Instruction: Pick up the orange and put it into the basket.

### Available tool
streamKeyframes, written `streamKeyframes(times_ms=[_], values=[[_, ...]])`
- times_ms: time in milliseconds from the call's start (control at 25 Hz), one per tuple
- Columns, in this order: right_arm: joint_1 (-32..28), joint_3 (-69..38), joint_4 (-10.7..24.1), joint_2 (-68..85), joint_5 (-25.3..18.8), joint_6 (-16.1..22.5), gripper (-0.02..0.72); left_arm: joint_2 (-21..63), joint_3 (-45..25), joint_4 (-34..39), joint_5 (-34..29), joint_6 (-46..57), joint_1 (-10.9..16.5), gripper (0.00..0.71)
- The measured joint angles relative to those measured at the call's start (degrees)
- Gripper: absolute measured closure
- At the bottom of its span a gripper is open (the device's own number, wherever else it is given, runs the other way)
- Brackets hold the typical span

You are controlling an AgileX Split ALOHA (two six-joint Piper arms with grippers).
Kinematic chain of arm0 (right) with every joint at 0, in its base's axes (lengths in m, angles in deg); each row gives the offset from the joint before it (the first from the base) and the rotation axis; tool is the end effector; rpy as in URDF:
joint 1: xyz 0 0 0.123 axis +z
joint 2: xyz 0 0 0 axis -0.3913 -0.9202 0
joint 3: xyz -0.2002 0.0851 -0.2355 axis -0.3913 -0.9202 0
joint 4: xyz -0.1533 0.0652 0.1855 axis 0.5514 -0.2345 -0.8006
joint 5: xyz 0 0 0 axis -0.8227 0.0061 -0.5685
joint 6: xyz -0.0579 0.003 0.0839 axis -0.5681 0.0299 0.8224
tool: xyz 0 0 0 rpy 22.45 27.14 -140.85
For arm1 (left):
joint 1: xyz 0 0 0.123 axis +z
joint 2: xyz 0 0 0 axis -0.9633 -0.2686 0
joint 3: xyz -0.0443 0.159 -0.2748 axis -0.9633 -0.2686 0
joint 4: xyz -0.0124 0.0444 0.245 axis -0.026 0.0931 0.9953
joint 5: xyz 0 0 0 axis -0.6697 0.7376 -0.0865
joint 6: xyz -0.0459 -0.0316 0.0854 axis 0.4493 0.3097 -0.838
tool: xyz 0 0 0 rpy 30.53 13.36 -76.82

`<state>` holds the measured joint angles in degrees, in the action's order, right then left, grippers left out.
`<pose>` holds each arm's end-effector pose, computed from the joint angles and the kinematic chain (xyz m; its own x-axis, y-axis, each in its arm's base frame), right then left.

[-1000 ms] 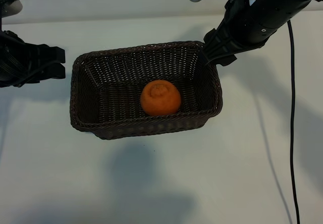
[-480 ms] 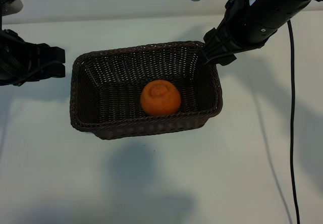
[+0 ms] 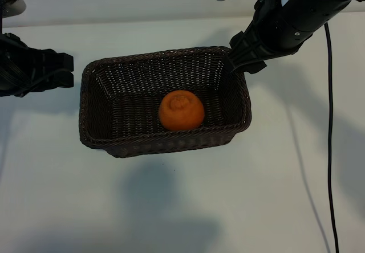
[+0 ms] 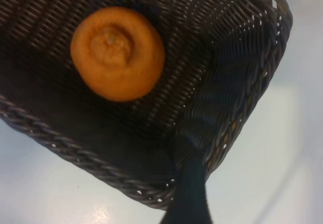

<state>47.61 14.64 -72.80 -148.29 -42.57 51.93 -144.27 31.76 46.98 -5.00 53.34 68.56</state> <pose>0.3262 0.1512 0.3408 -0.7757 -0.4083 -0.4812 -0.4618 0.8869 -0.0081 0.2701 -0.0465 0.3081 -0.8475 -0.0887 -0.5233 0.0524 0.9672 -0.2487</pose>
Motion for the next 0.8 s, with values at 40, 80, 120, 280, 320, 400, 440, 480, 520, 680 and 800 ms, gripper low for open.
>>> streamKeyframes(times_ms=[40, 80, 120, 280, 320, 400, 440, 480, 520, 680, 800], values=[[0.0, 0.0, 0.0, -0.1, 0.0, 0.0, 0.103, 0.0, 0.0, 0.0, 0.0, 0.0, 0.0, 0.170], [0.0, 0.0, 0.0, -0.2, 0.0, 0.0, 0.104, 0.0, 0.0, 0.0, 0.0, 0.0, 0.0, 0.170], [0.0, 0.0, 0.0, -0.4, 0.0, 0.0, 0.104, 0.0, 0.0, 0.0, 0.1, 0.0, 0.0, 0.170], [0.0, 0.0, 0.1, -1.6, 0.4, 0.0, 0.104, 0.0, 0.0, 0.0, 1.3, 0.0, 0.0, 0.170], [0.0, 0.0, 0.1, -1.8, 0.4, 0.0, 0.104, 0.0, 0.0, 0.0, 1.8, 0.0, 0.0, 0.170], [0.0, 0.0, 0.1, -2.0, 0.4, 0.0, 0.104, 0.0, 0.0, 0.0, 2.3, 0.0, 0.0, 0.170], [0.0, 0.0, 0.2, -2.0, 0.4, 0.0, 0.104, 0.0, 0.0, 0.0, 2.5, -0.1, 0.0, 0.170], [0.0, 0.0, 0.3, -2.0, 0.4, 0.0, 0.105, 0.0, 0.0, 0.0, 2.7, -0.1, 0.0, 0.170], [0.0, 0.0, 0.3, -2.0, 0.4, 0.0, 0.105, 0.0, 0.0, 0.0, 2.8, -0.1, 0.0, 0.170], [0.0, 0.0, 0.4, -2.0, 0.4, 0.0, 0.105, 0.0, 0.0, 0.0, 2.9, -0.1, 0.0, 0.170], [0.0, 0.0, 0.5, -2.0, 1.2, 0.0, 0.105, 0.0, 0.0, 0.0, 3.0, -0.1, 0.0, 0.170]])
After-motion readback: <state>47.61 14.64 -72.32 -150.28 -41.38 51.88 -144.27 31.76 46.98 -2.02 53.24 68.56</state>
